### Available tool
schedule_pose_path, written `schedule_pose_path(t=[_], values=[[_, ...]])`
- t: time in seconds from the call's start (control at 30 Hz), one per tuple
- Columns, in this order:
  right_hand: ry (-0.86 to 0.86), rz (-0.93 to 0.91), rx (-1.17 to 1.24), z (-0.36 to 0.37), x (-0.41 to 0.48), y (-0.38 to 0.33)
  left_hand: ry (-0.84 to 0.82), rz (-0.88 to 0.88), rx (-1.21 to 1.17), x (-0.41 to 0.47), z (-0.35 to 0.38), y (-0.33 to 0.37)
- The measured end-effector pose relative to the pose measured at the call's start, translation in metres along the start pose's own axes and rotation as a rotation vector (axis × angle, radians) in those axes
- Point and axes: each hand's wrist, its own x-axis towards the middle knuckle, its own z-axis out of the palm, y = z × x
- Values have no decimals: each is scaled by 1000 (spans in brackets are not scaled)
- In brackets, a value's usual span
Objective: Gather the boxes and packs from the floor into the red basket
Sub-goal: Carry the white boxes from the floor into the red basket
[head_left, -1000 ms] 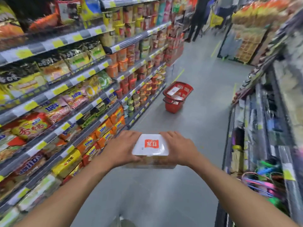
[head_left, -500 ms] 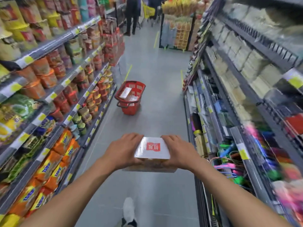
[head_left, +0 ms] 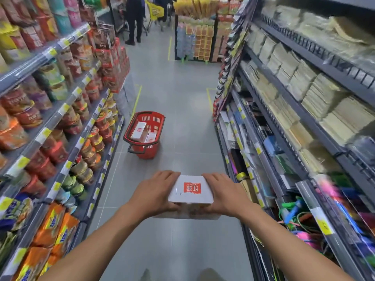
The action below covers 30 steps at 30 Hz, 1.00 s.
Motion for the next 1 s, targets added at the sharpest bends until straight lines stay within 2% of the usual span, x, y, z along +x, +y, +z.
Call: schedule_pose_path(t=[0.43, 0.77, 1.0], values=[[7, 22, 17, -24, 168, 79, -61, 45, -12, 183, -11, -66], [-48, -132, 2, -80, 356, 172, -50, -58, -89, 359, -30, -111], [-73, -231, -21, -102, 470, 193, 0, -181, -132, 432, -34, -161]])
